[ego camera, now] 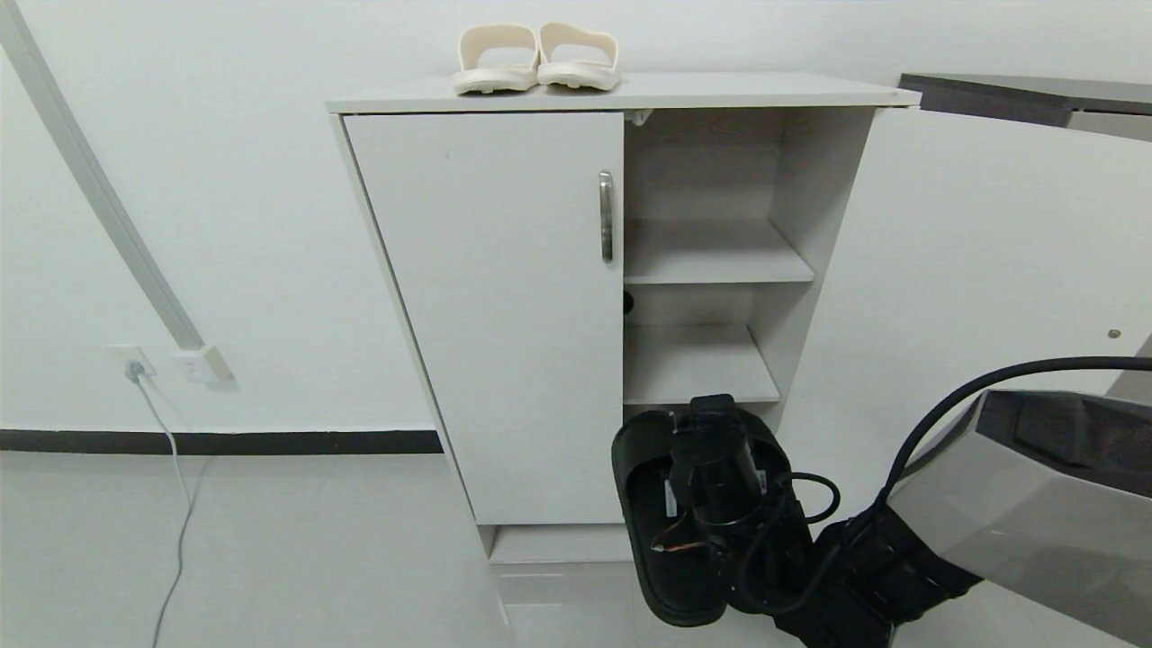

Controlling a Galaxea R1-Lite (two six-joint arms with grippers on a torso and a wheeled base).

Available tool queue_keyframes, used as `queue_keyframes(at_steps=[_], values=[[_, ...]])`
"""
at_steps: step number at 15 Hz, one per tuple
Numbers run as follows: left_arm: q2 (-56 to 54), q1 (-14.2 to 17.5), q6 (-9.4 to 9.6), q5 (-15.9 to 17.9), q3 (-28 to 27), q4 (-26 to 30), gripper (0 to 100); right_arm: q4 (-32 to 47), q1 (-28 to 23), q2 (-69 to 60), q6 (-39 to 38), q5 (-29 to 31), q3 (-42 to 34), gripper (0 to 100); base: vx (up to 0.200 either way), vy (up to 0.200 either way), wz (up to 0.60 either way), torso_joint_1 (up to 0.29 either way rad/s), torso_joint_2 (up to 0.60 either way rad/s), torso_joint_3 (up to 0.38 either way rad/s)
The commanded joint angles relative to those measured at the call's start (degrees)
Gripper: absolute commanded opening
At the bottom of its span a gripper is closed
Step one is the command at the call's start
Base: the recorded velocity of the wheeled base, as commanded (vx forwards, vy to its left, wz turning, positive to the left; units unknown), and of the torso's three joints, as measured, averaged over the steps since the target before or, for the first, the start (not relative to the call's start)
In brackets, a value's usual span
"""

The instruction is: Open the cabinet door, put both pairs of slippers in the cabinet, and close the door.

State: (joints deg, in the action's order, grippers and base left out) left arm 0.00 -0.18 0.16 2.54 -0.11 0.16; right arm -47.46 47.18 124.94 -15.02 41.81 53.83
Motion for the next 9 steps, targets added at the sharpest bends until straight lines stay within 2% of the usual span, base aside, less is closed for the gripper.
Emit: queue_keyframes(at_steps=[1,2,9], values=[[0.18,0.01,0.02,0.01,0.02,0.02,0,-0.09,-0.07,0.39,-0.01,0.20,-0.04,0,0.000,-0.200,0.00,0.012,0.01,0.002],[0.18,0.01,-0.16,0.01,0.02,0.02,0,-0.18,-0.07,0.65,-0.01,0.37,-0.04,0,0.000,-0.200,0.00,0.007,0.00,-0.002],[0.18,0.01,0.02,0.01,0.02,0.02,0,-1.32,-0.86,1.88,-0.10,-0.24,0.13,0,0.000,0.000,0.00,0.000,0.00,0.000]])
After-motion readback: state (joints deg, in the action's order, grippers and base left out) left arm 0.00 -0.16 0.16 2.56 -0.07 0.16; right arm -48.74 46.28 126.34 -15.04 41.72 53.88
